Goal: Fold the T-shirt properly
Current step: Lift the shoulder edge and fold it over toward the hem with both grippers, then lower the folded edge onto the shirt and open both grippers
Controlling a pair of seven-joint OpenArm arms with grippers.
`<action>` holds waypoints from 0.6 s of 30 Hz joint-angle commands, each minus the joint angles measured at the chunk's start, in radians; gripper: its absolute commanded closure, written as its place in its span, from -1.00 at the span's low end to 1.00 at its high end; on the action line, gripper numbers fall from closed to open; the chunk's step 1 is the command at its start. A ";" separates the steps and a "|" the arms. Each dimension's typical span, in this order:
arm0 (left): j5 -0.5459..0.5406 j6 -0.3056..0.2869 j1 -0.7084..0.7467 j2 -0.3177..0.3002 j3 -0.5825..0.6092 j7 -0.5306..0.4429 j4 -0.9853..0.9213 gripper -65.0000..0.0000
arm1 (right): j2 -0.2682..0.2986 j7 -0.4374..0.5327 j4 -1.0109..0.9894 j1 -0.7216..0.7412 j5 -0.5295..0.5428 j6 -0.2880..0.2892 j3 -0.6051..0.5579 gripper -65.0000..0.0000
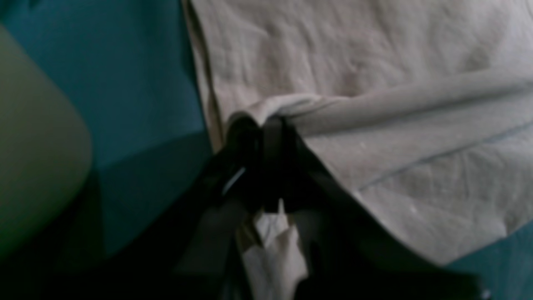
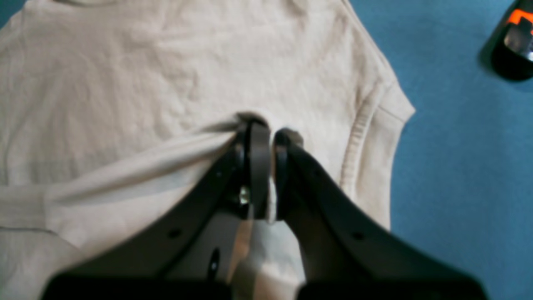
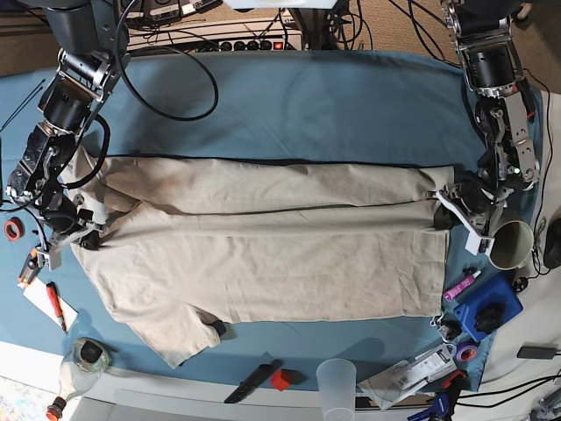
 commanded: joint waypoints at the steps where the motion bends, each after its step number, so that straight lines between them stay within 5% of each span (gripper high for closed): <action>1: -0.005 0.003 -0.023 -0.019 -0.002 -0.027 0.015 1.00 | 0.026 0.038 0.010 0.029 0.007 -0.005 -0.003 1.00; 6: 0.016 0.003 -0.023 -0.019 0.000 -0.031 0.015 1.00 | 0.028 0.090 -0.001 0.031 -0.056 -0.006 -0.074 1.00; 12: 0.016 0.003 -0.022 -0.019 0.000 -0.030 0.015 1.00 | 0.027 0.153 -0.001 0.031 -0.121 -0.105 -0.162 1.00; 18: 0.016 0.003 -0.022 -0.019 0.000 -0.030 0.015 1.00 | 0.028 0.188 -0.001 0.031 -0.159 -0.142 -0.159 1.00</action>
